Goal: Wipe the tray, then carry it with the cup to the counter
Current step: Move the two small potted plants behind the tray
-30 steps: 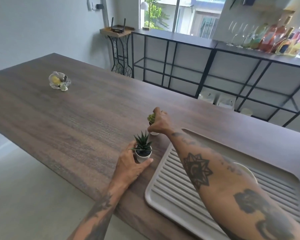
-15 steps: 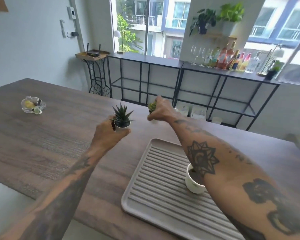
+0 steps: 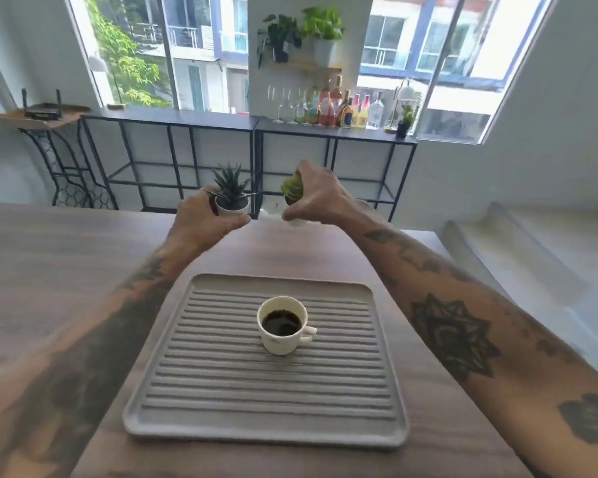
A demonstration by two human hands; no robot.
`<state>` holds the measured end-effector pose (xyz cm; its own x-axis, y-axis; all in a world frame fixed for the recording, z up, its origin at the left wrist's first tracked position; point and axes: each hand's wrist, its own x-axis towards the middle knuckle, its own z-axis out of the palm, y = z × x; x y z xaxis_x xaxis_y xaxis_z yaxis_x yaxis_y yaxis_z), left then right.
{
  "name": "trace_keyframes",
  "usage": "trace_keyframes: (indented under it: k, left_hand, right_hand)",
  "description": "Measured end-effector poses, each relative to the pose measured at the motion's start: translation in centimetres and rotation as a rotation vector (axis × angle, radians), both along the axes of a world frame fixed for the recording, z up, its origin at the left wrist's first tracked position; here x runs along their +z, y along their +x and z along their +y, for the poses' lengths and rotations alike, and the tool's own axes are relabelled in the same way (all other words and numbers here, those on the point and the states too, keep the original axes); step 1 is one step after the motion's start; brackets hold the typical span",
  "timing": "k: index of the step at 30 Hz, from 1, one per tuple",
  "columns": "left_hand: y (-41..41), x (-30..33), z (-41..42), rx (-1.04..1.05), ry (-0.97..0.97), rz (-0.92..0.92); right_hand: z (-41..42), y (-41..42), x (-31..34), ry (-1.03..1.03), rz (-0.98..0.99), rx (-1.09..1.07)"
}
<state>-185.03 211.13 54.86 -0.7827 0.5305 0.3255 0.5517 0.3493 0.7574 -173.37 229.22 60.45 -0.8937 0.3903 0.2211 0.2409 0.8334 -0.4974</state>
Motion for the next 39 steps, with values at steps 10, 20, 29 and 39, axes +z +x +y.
trace_keyframes:
  k: [10,20,29,39]
  left_hand:
    - [11.8,-0.6,20.1,-0.417,0.016,-0.132]
    - [19.9,-7.6,29.3,-0.568,-0.115,-0.319]
    - [20.7,-13.2,27.8,-0.595,-0.259,-0.391]
    - [20.4,-15.4,27.0,-0.588,-0.222,-0.403]
  right_hand:
    - [11.7,21.2,-1.3,0.161,-0.095,-0.426]
    - [13.7,29.2,-9.1,-0.028,-0.065,-0.543]
    - [9.7,27.5,-16.9,-0.129,-0.171,-0.523]
    - [8.7,27.0,-18.5,-0.131,-0.162,-0.538]
